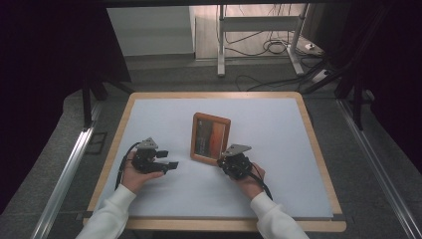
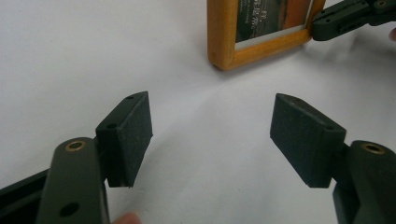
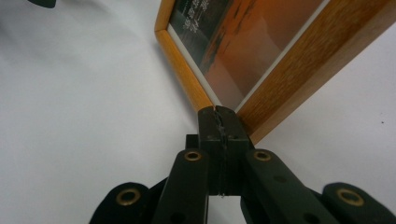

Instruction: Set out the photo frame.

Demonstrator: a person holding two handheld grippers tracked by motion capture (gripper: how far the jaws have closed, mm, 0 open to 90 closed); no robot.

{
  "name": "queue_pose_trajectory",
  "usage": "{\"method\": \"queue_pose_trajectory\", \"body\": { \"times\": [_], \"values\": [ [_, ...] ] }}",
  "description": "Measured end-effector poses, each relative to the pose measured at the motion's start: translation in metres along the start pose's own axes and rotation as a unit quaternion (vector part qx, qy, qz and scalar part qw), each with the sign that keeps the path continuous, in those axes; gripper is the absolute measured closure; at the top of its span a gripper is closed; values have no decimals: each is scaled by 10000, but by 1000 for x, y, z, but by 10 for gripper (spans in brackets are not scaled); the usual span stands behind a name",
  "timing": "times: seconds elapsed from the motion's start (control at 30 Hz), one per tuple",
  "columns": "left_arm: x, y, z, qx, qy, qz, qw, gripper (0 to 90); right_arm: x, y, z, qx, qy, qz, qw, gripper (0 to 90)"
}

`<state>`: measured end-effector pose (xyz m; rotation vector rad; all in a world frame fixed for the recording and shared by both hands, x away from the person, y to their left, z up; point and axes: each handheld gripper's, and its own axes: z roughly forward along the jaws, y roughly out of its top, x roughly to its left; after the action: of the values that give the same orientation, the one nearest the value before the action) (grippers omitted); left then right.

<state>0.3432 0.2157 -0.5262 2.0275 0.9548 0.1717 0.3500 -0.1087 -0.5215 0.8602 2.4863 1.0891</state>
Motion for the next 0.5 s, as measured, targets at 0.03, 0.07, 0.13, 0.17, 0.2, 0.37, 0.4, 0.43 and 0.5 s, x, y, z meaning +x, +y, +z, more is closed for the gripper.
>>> {"method": "queue_pose_trajectory", "body": {
  "times": [0.03,0.07,0.13,0.17,0.2,0.37,0.4,0.43,0.5],
  "values": [
    [0,0,0,1,-2,0,10000,291,0,0,0,-9,-10,11,10000,900],
    [0,0,0,0,-5,2,10000,291,-1,0,0,-12,-14,25,10000,900],
    [0,0,0,1,-6,4,10000,291,-2,-1,-1,-1,-59,-1,10000,900],
    [0,0,0,2,-11,0,10000,291,-3,-1,-1,-7,-67,27,10000,900],
    [0,0,0,3,-12,1,10000,291,-5,-1,-1,-10,-91,23,10000,900],
    [0,0,0,0,-4,-2,10000,290,-9,-3,-2,-41,-135,64,9999,900],
    [0,0,-1,-1,-4,-7,10000,291,-10,-3,-2,-35,-132,66,9999,900],
    [0,0,-1,-5,-4,-9,10000,290,-10,-3,-2,-45,-136,64,9999,900],
    [0,0,-1,-2,-4,-8,10000,290,-10,-3,-3,-37,-158,39,9999,900]
  ]
}}
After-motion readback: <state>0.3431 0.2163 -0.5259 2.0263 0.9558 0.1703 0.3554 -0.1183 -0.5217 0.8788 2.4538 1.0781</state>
